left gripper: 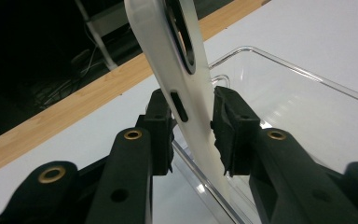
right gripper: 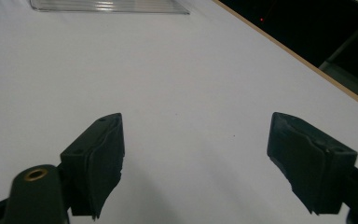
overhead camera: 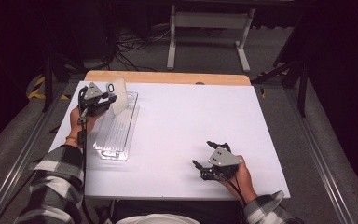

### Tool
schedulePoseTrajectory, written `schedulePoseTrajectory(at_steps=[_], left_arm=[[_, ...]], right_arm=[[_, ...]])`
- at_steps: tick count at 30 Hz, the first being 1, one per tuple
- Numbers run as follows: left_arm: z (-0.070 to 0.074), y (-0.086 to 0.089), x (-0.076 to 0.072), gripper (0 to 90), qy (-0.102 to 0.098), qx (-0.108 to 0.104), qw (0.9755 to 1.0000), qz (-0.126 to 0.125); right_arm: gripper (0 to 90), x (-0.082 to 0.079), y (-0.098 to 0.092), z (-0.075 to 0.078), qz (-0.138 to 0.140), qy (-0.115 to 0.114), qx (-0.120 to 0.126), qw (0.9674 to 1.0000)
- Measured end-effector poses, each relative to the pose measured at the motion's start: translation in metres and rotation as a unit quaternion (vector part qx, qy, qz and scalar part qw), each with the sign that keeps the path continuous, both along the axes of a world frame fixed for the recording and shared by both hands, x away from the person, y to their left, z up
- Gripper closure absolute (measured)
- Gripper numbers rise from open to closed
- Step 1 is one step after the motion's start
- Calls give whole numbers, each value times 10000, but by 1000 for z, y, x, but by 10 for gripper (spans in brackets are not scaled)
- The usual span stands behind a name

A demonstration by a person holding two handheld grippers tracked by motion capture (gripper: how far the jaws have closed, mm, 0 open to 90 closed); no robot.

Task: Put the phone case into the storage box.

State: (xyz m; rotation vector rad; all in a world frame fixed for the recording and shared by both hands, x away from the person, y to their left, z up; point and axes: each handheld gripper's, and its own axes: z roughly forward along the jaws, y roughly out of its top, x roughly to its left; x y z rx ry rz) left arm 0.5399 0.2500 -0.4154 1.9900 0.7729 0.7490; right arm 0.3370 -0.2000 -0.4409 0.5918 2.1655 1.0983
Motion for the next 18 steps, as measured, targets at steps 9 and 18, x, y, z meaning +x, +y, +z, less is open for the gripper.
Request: schedulePoseTrajectory(at_steps=[9,18], left_arm=[[1,-4,3,584,87,94,9998,182],[-1,12,-11,519,347,-213,9987,298]], right_arm=[[201,-3,1,-1,49,-20,-143,9999],[204,-4,0,0,27,-13,-121,9999]])
